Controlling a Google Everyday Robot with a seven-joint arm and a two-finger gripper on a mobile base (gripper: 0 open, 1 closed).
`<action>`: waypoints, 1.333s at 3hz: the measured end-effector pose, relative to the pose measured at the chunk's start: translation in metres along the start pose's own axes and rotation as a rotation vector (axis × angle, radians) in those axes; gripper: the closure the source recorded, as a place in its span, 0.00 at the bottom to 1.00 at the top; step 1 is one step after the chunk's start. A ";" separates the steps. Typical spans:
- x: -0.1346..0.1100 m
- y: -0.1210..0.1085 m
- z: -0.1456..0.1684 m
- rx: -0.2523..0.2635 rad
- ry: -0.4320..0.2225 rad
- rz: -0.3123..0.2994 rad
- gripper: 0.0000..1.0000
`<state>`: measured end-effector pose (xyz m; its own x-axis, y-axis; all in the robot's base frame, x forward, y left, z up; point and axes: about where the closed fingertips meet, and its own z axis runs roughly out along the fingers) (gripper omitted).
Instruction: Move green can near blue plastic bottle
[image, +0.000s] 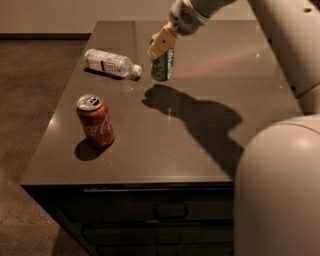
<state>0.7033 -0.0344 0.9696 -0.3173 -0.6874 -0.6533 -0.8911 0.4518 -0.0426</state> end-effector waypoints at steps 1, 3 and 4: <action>-0.019 0.001 0.030 -0.043 0.009 -0.026 1.00; -0.038 0.000 0.070 -0.078 0.011 -0.050 0.81; -0.041 0.001 0.084 -0.088 0.011 -0.058 0.51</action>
Offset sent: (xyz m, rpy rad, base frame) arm 0.0463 0.0684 -0.0205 0.0015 0.0382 0.0978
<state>0.7430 0.0421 0.9324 -0.2677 -0.7172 -0.6434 -0.9330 0.3596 -0.0127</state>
